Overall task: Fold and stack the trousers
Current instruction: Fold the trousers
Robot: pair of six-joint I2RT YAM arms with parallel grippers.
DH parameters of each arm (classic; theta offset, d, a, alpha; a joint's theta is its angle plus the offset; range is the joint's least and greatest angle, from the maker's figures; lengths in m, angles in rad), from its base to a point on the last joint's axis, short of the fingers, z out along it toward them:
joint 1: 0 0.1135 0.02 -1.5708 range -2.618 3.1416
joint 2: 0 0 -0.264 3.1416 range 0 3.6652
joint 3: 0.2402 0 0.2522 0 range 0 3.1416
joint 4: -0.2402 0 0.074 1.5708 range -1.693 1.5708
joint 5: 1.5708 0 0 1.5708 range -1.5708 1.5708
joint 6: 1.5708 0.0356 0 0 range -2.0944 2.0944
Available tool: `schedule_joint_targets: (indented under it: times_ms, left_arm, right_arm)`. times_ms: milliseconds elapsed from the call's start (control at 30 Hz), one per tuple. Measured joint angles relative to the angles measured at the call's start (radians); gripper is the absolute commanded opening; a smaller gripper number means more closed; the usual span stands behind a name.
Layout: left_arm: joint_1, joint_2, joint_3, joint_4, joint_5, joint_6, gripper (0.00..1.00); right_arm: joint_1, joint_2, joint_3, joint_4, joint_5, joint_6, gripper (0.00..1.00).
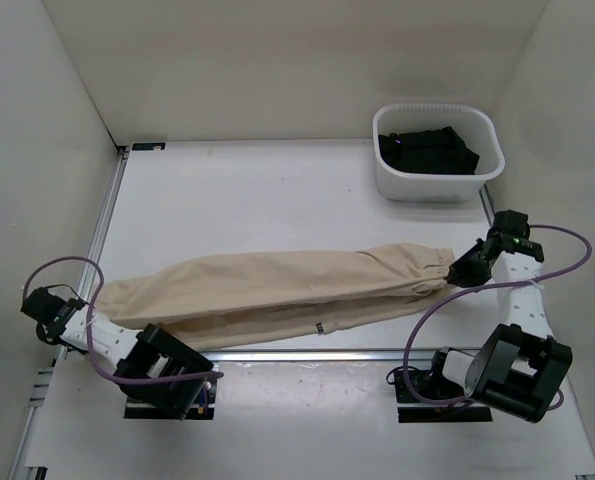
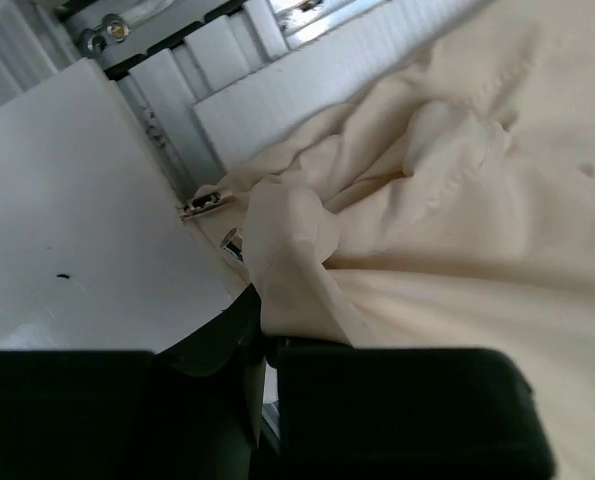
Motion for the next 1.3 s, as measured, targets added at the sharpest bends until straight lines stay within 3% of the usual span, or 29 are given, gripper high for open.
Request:
schedule_joint_targets:
  times_ms: [333, 467, 667, 800, 1133, 1300]
  left_arm:
    - [0.04, 0.001, 0.05, -0.005, 0.071, 0.0, 0.2]
    - [0.029, 0.068, 0.234, -0.069, 0.179, -0.001, 0.2]
    - [-0.079, 0.23, 0.62, -0.135, 0.315, -0.009, 0.2]
    - [-0.147, 0.278, 0.739, -0.13, 0.354, -0.011, 0.2]
    - [-0.203, 0.276, 0.718, -0.117, 0.329, -0.011, 0.2]
    - [-0.172, 0.144, 0.515, -0.088, 0.235, -0.008, 0.2]
  right_arm:
    - [-0.04, 0.004, 0.04, -0.049, -0.053, -0.003, 0.0]
    - [-0.034, 0.058, 0.202, -0.085, -0.126, 0.008, 0.0]
    - [-0.009, 0.198, 0.571, -0.092, -0.23, 0.058, 0.0]
    - [-0.005, 0.234, 0.639, -0.046, -0.238, 0.085, 0.0]
    - [-0.011, 0.26, 0.541, 0.0, -0.208, 0.091, 0.0]
    - [-0.046, 0.129, 0.347, 0.029, -0.16, 0.078, 0.0]
